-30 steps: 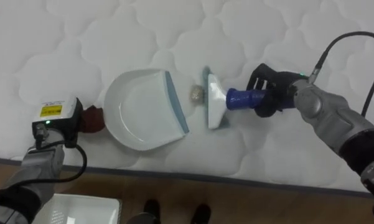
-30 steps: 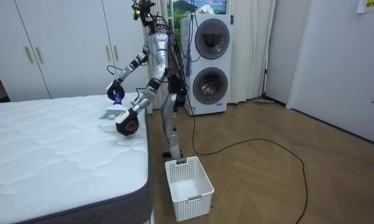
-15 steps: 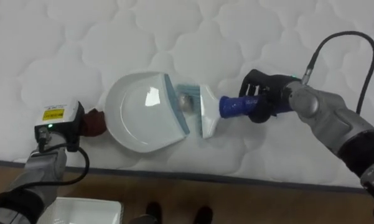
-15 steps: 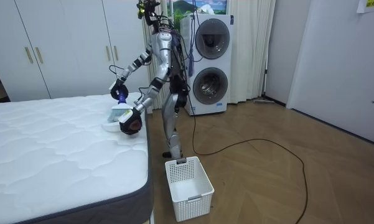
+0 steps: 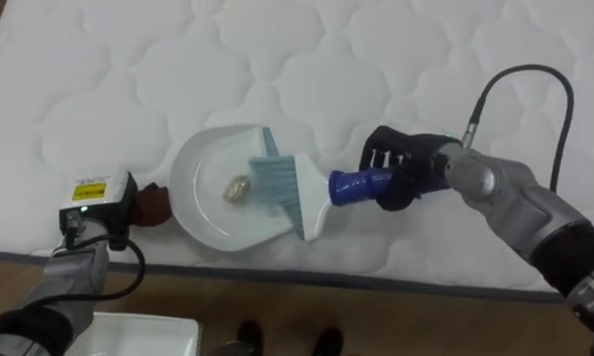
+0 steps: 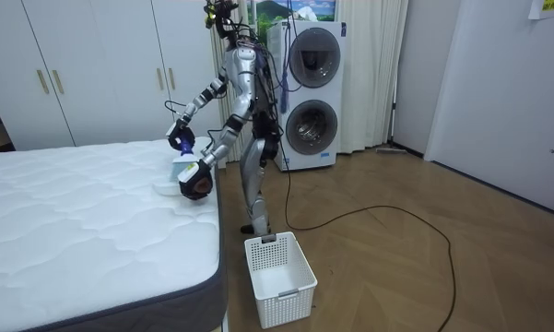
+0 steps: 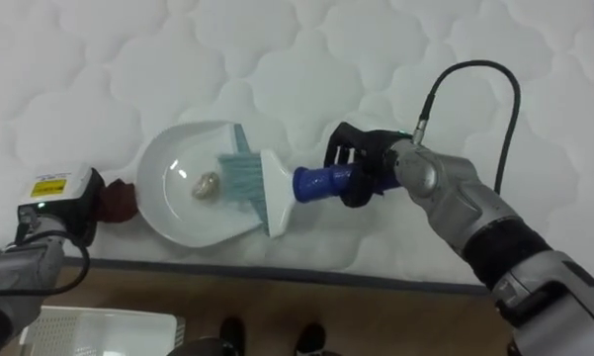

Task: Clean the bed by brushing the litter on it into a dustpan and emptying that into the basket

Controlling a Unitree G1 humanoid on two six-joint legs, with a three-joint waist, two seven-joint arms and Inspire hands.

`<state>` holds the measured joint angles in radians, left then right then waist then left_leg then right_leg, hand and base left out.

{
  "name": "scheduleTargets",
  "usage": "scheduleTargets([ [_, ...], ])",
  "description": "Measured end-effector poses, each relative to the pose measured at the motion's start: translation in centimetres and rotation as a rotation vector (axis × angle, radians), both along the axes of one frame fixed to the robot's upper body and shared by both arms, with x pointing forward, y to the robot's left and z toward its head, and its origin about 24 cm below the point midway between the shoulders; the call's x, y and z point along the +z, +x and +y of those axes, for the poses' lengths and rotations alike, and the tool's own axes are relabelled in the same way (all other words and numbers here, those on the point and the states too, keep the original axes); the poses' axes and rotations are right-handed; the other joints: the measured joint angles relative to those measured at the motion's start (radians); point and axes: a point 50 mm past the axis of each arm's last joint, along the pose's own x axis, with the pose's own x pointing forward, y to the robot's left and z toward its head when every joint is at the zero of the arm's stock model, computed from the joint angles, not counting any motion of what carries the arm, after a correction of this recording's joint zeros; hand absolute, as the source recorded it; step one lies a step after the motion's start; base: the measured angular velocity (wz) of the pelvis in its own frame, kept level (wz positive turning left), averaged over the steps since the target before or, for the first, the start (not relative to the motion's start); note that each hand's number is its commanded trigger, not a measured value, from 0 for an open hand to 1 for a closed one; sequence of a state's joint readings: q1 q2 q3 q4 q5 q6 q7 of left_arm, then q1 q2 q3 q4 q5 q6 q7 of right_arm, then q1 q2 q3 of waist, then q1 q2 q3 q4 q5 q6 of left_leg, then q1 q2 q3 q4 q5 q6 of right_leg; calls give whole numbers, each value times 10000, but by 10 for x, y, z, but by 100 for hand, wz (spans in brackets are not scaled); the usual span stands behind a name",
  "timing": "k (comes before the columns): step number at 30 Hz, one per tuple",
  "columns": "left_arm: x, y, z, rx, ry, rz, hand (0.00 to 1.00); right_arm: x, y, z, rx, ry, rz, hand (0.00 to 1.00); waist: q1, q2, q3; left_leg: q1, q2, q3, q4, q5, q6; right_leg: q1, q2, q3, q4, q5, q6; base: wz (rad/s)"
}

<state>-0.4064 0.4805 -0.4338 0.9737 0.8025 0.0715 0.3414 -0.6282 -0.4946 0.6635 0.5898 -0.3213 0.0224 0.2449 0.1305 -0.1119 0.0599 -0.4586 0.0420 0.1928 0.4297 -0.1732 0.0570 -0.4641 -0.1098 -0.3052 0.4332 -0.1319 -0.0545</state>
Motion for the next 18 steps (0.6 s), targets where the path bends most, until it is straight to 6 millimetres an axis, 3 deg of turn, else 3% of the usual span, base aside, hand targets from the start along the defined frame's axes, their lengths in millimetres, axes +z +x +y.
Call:
scheduleTargets([
  [9,0,0,0,-60,-46,12,100,0,-6,15,722,453,167,100,-13,-3,-2,-13,-21,-3,-57,7,13,0,-25,-5,11,-9,11,0],
  [18,0,-1,3,-142,20,-5,100,-3,-9,15,995,549,261,100,-95,-20,-12,-24,-35,-9,-2,18,31,0,-35,-10,-4,-27,32,0],
])
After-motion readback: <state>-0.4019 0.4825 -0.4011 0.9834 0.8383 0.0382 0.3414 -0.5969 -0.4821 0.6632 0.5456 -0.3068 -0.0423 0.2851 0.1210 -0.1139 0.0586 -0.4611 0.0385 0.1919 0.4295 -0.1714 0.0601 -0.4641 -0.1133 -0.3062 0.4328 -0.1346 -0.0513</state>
